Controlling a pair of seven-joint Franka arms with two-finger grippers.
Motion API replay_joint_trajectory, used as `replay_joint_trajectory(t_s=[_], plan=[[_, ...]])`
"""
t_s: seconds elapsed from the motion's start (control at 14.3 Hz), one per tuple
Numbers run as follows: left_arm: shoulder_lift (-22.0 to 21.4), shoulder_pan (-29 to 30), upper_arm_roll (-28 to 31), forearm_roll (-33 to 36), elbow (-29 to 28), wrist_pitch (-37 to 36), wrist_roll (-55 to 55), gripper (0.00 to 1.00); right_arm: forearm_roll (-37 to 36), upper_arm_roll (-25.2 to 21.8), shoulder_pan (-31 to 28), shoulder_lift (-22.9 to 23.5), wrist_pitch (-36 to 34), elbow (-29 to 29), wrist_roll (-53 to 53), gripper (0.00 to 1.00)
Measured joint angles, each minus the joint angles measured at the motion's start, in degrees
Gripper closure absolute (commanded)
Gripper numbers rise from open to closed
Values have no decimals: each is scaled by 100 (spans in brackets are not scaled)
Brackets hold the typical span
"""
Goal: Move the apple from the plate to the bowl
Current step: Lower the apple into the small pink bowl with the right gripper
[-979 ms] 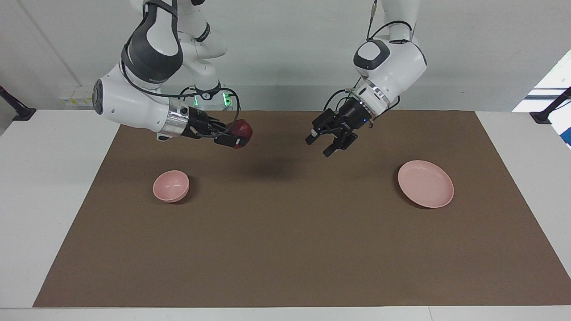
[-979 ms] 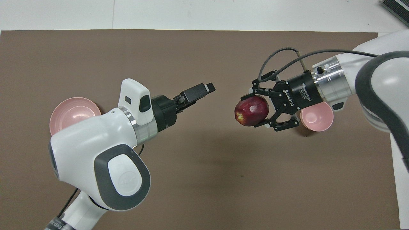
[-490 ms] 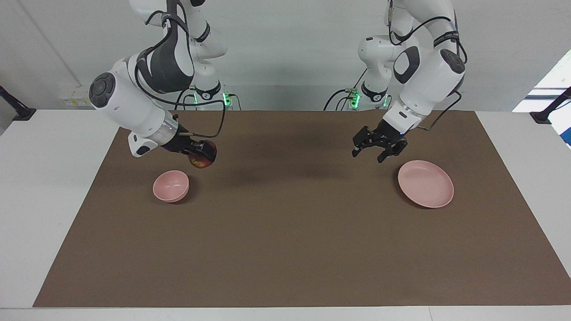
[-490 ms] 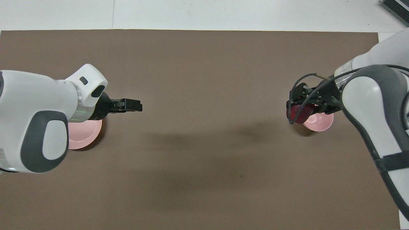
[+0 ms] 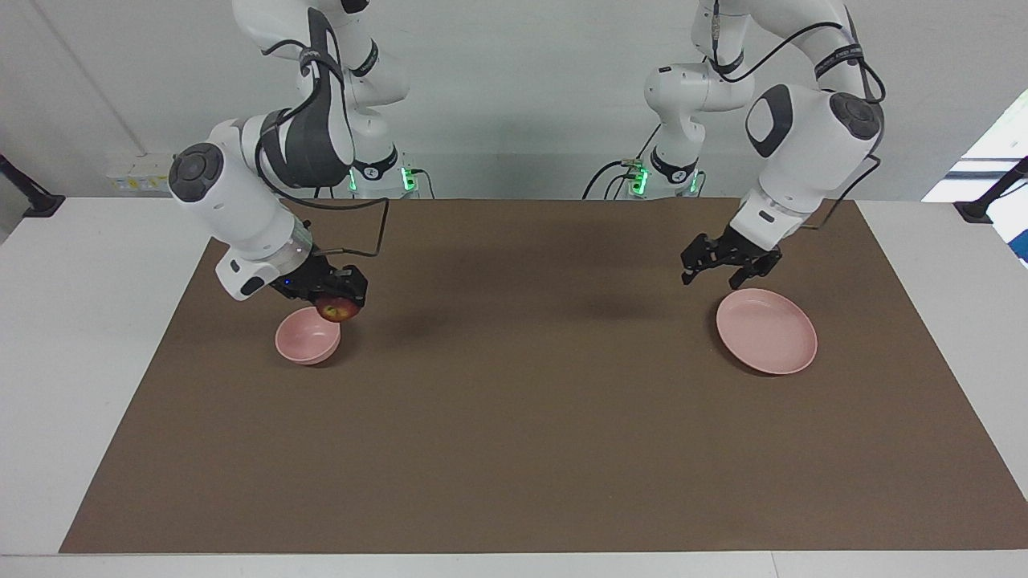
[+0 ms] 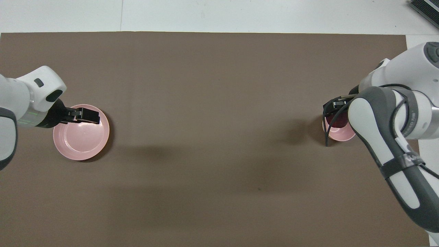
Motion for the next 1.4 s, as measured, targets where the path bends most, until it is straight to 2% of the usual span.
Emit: replay_joint_trajectory(t_s=[0.28,0.7,1.12,1.4], plan=[[25,3,181,338,596,-309,219,0,-81,-3,-234,208,375,-109,-534,100],[45,3,184,466,1913,-1555,222,0,-82,5,-278,264,492,-356,-660,100],[61,15,245,470,2561,-2425,222,0,-82,3,-280,296,708,-469,-660,100],[74,28,271,471,2652,-2602,222,0,-82,2,-284,358,724,-480,-660,100]])
